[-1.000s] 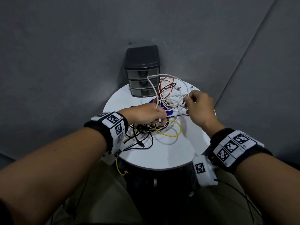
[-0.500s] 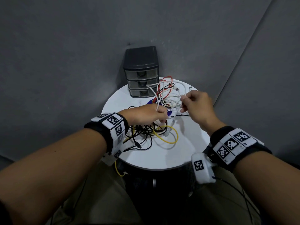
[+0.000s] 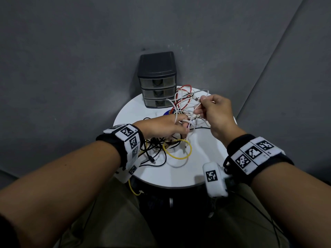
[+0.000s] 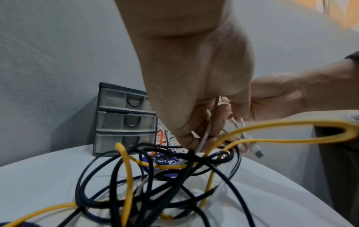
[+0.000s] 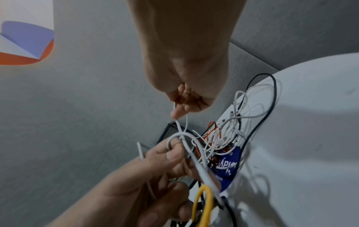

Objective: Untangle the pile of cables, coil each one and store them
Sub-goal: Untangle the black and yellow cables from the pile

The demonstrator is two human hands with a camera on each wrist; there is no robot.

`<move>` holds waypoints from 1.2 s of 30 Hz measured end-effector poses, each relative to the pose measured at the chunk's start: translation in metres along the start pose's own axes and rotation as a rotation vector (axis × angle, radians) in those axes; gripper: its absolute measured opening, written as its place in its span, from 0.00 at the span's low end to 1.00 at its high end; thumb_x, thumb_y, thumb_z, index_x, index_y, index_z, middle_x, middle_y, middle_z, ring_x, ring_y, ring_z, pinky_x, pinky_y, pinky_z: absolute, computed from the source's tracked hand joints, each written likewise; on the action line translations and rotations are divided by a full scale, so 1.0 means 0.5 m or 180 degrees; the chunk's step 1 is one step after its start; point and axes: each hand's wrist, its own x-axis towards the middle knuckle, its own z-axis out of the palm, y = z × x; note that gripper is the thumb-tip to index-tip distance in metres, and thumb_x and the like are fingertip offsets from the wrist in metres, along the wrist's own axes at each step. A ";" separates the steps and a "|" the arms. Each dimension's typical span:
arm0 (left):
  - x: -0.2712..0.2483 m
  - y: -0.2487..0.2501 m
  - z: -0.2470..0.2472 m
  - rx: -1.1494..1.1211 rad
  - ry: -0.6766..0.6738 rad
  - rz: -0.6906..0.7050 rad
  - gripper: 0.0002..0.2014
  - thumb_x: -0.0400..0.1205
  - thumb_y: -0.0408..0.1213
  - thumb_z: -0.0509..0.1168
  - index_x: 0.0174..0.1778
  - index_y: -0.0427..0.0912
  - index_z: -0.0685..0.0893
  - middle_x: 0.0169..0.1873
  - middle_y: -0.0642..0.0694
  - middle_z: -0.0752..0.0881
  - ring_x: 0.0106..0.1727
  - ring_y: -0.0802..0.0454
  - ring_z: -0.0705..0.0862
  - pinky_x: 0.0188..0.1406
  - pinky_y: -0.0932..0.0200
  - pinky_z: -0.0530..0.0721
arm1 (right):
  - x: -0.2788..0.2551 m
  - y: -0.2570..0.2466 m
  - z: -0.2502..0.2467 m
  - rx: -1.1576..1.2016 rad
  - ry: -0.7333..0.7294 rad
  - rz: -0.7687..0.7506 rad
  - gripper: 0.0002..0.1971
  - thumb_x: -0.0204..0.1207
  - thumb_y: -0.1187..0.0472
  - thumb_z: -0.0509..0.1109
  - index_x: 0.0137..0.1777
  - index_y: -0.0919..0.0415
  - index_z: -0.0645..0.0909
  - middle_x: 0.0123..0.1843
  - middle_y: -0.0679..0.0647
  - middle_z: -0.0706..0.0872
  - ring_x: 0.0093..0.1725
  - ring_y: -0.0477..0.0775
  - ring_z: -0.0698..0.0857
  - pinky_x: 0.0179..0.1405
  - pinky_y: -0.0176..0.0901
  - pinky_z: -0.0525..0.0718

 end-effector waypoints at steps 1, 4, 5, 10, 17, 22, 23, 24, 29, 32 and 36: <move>-0.001 0.001 0.001 0.0039 -0.0001 0.0025 0.08 0.88 0.36 0.66 0.47 0.44 0.72 0.30 0.57 0.82 0.30 0.55 0.72 0.26 0.61 0.69 | 0.004 0.000 -0.001 0.0032 0.0144 -0.0029 0.11 0.87 0.63 0.65 0.41 0.62 0.78 0.30 0.57 0.86 0.27 0.48 0.86 0.26 0.37 0.77; -0.008 0.008 0.006 0.0242 -0.0253 0.0035 0.06 0.88 0.33 0.66 0.49 0.40 0.75 0.41 0.42 0.90 0.29 0.62 0.82 0.26 0.68 0.75 | 0.022 -0.012 -0.007 0.0204 0.0600 -0.0174 0.11 0.87 0.62 0.64 0.41 0.60 0.78 0.30 0.55 0.86 0.27 0.48 0.85 0.29 0.38 0.80; -0.010 0.008 0.008 0.0268 -0.0324 0.0007 0.05 0.88 0.33 0.66 0.50 0.39 0.76 0.45 0.38 0.92 0.31 0.62 0.84 0.26 0.70 0.75 | 0.028 -0.019 -0.009 0.0167 0.0709 -0.0275 0.11 0.88 0.62 0.63 0.42 0.60 0.78 0.31 0.54 0.86 0.26 0.46 0.83 0.29 0.38 0.80; -0.003 0.004 0.005 0.0336 0.0035 -0.0044 0.12 0.88 0.36 0.65 0.67 0.45 0.75 0.50 0.39 0.93 0.26 0.64 0.80 0.26 0.68 0.76 | 0.040 -0.037 -0.031 -0.0245 0.0978 -0.0792 0.10 0.84 0.61 0.61 0.44 0.54 0.82 0.33 0.44 0.80 0.33 0.42 0.78 0.38 0.39 0.77; -0.013 -0.007 -0.031 0.0118 0.0489 0.0097 0.03 0.90 0.36 0.62 0.54 0.43 0.80 0.49 0.37 0.92 0.33 0.49 0.87 0.40 0.56 0.83 | 0.036 -0.041 -0.108 -0.0475 0.1122 -0.0639 0.07 0.66 0.61 0.63 0.29 0.54 0.80 0.29 0.49 0.76 0.34 0.49 0.73 0.36 0.43 0.69; -0.020 -0.006 -0.064 0.0591 0.0731 -0.0082 0.12 0.89 0.44 0.64 0.42 0.42 0.81 0.36 0.44 0.90 0.31 0.53 0.83 0.35 0.59 0.80 | 0.015 -0.038 -0.100 -0.0236 0.0378 -0.0354 0.06 0.61 0.61 0.64 0.26 0.61 0.79 0.22 0.49 0.69 0.24 0.49 0.65 0.27 0.42 0.62; -0.021 -0.004 -0.067 0.0542 0.0748 -0.0135 0.14 0.90 0.44 0.64 0.40 0.43 0.80 0.35 0.43 0.89 0.29 0.52 0.83 0.31 0.59 0.80 | 0.009 -0.034 -0.090 -0.0258 0.0066 -0.0232 0.06 0.63 0.63 0.65 0.27 0.63 0.78 0.20 0.47 0.67 0.22 0.48 0.63 0.25 0.40 0.60; -0.022 -0.001 -0.068 0.0404 0.0750 -0.0174 0.14 0.89 0.43 0.65 0.39 0.42 0.79 0.35 0.41 0.89 0.28 0.51 0.84 0.29 0.59 0.81 | 0.003 -0.029 -0.078 -0.0319 -0.0257 -0.0123 0.07 0.66 0.65 0.66 0.27 0.63 0.78 0.19 0.46 0.66 0.21 0.47 0.61 0.25 0.38 0.58; -0.027 0.013 -0.062 -0.0125 0.0673 -0.0175 0.08 0.89 0.37 0.66 0.45 0.39 0.77 0.40 0.28 0.88 0.37 0.41 0.90 0.31 0.61 0.88 | -0.036 0.000 -0.017 -0.1103 -0.1561 0.0191 0.03 0.76 0.70 0.71 0.43 0.68 0.87 0.22 0.44 0.72 0.24 0.47 0.66 0.23 0.37 0.63; -0.031 0.032 -0.059 0.0217 0.0672 -0.0139 0.06 0.87 0.32 0.67 0.46 0.39 0.76 0.37 0.36 0.87 0.35 0.43 0.88 0.31 0.60 0.88 | -0.054 0.016 0.015 -0.1256 -0.1947 0.0153 0.02 0.77 0.69 0.75 0.48 0.65 0.88 0.23 0.40 0.76 0.24 0.41 0.70 0.24 0.32 0.67; -0.034 0.054 -0.061 0.0581 0.0710 -0.0141 0.09 0.81 0.28 0.68 0.42 0.42 0.75 0.36 0.37 0.87 0.35 0.44 0.86 0.36 0.52 0.88 | -0.066 0.026 0.049 -0.1071 -0.2133 0.0200 0.07 0.80 0.67 0.73 0.52 0.73 0.86 0.24 0.42 0.75 0.22 0.38 0.69 0.23 0.29 0.66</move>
